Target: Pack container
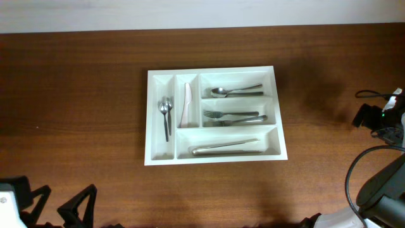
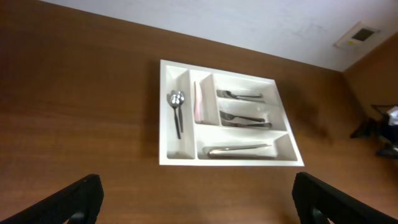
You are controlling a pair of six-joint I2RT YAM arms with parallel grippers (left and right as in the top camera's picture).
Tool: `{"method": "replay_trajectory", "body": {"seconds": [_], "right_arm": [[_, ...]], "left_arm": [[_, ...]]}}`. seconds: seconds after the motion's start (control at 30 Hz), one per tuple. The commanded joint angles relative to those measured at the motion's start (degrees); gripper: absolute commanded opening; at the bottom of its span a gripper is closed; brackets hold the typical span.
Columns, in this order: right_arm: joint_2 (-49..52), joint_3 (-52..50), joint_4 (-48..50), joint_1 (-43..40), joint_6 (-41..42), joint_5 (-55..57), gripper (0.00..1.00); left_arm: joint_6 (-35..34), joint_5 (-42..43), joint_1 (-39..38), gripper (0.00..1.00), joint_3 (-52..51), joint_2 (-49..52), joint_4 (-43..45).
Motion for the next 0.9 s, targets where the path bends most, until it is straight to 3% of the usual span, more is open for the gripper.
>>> {"method": "replay_trajectory", "body": {"seconds": [0.0, 0.2, 0.3, 0.4, 0.5, 0.6, 0.7, 0.8, 0.87], "right_arm": [[-0.9, 0.1, 0.0, -0.1, 0.5, -0.1, 0.99], [-0.9, 0.1, 0.0, -0.1, 0.5, -0.1, 0.99], [-0.9, 0.1, 0.0, -0.1, 0.5, -0.1, 0.99], [-0.9, 0.1, 0.0, -0.1, 0.5, -0.1, 0.99], [-0.9, 0.1, 0.0, -0.1, 0.5, -0.1, 0.99], [-0.9, 0.1, 0.0, -0.1, 0.5, -0.1, 0.99], [-0.9, 0.1, 0.0, -0.1, 0.5, -0.1, 0.99], [-0.9, 0.1, 0.0, -0.1, 0.5, -0.1, 0.99], [-0.9, 0.1, 0.0, -0.1, 0.5, -0.1, 0.99]], "left_arm": [[0.5, -3.1, -0.3, 0.99, -1.6, -0.1, 0.4], [4.7, -3.6, -0.3, 0.99, -10.3, -0.1, 5.3], [14.8, -1.5, -0.3, 0.99, -16.3, -0.1, 14.4], [29.7, 2.1, -0.3, 0.99, -24.4, -0.1, 28.3], [36.4, 3.3, 0.0, 0.99, -30.6, -0.1, 34.9], [38.6, 4.2, 5.3, 0.99, -39.1, -0.4, 40.2], [45.9, 12.2, 12.2, 0.99, -46.1, -1.9, 47.9], [56.6, 26.9, 21.7, 0.99, -55.6, -6.0, 60.2], [58.6, 32.3, 27.1, 0.99, -62.1, -9.5, 67.3]]}}
